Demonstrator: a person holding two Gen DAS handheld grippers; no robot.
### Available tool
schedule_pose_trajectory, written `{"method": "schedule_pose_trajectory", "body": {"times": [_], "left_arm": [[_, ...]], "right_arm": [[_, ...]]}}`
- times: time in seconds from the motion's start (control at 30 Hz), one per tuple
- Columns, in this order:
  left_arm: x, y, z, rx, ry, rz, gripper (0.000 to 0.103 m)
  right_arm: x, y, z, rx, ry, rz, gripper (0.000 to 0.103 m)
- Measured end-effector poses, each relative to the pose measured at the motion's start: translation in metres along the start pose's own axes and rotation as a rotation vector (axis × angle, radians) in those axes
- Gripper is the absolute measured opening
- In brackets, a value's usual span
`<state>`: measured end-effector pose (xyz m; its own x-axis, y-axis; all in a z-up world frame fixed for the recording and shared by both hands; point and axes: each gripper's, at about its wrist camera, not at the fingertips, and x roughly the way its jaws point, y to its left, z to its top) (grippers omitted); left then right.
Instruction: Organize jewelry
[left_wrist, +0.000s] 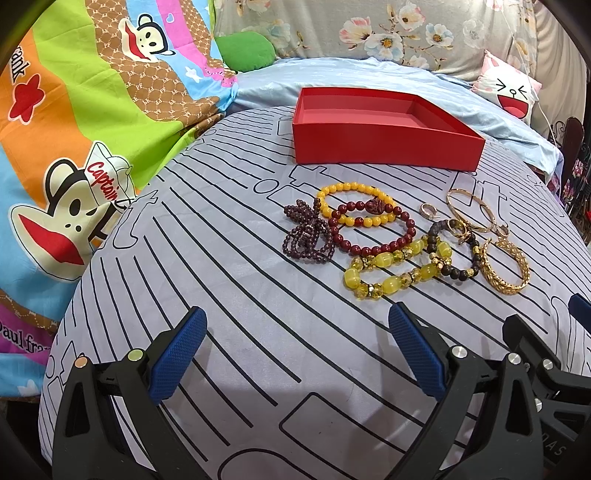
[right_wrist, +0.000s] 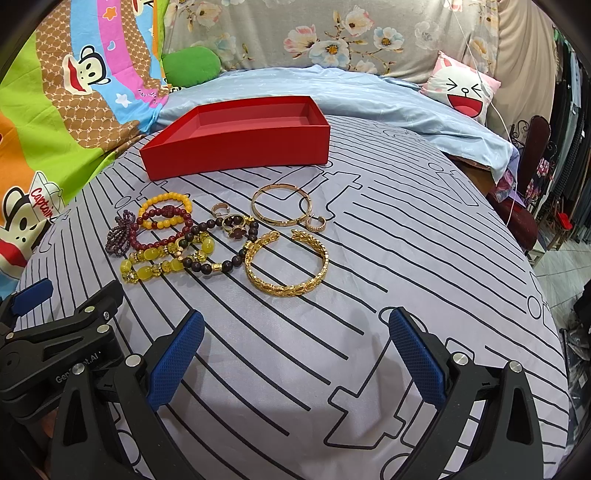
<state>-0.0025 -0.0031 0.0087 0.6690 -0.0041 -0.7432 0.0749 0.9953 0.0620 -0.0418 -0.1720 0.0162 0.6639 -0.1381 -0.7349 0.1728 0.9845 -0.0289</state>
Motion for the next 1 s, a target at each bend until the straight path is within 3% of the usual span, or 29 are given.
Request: {"method": "schedule_pose_trajectory", "body": {"times": [1.0], "left_arm": [[0.0006, -0.0017, -0.004, -0.013, 0.005, -0.016, 0.094]], "right_arm": [[0.0044, -0.0014, -0.0041, 0.02, 0.009, 0.022, 0.097]]}}
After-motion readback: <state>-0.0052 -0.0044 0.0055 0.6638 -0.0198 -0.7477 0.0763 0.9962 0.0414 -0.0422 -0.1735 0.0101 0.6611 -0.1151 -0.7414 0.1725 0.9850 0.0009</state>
